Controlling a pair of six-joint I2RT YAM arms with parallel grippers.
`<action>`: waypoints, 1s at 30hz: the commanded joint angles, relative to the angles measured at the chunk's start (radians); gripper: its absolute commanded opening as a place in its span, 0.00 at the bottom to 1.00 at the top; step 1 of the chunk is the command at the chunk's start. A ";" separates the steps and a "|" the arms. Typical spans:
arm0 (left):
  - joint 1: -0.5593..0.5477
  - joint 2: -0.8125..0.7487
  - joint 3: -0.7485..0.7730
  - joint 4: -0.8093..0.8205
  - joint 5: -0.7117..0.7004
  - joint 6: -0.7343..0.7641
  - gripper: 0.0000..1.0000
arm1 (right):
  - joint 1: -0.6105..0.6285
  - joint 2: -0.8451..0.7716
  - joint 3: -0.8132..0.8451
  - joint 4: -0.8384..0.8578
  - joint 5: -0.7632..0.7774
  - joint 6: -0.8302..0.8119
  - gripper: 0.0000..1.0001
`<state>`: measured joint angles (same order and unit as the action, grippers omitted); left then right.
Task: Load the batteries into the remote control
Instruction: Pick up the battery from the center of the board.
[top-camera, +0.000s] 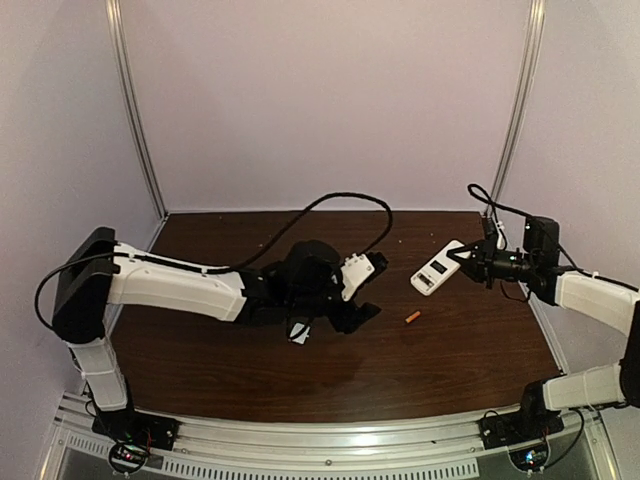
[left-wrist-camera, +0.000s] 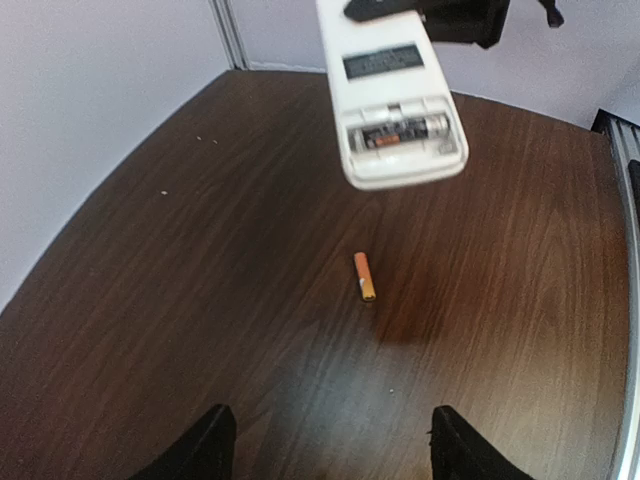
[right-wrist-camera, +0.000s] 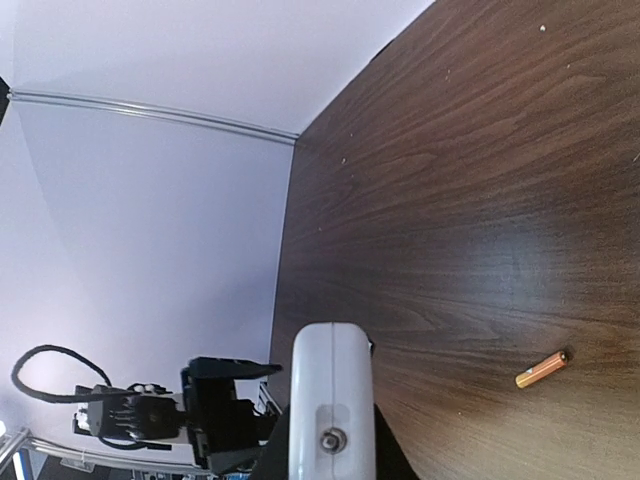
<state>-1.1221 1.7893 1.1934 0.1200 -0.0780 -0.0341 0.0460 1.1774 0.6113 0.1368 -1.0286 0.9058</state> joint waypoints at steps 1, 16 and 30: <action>-0.008 0.168 0.115 0.021 0.123 -0.083 0.66 | -0.032 -0.046 0.004 0.027 0.011 0.017 0.00; -0.018 0.550 0.444 -0.033 0.191 -0.090 0.65 | -0.078 -0.155 0.008 -0.094 0.034 -0.112 0.00; -0.016 0.779 0.762 -0.215 0.110 -0.081 0.51 | -0.081 -0.173 0.027 -0.157 0.070 -0.150 0.00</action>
<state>-1.1358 2.5046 1.8732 -0.0227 0.0673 -0.1143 -0.0353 1.0317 0.6109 0.0185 -0.9596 0.7849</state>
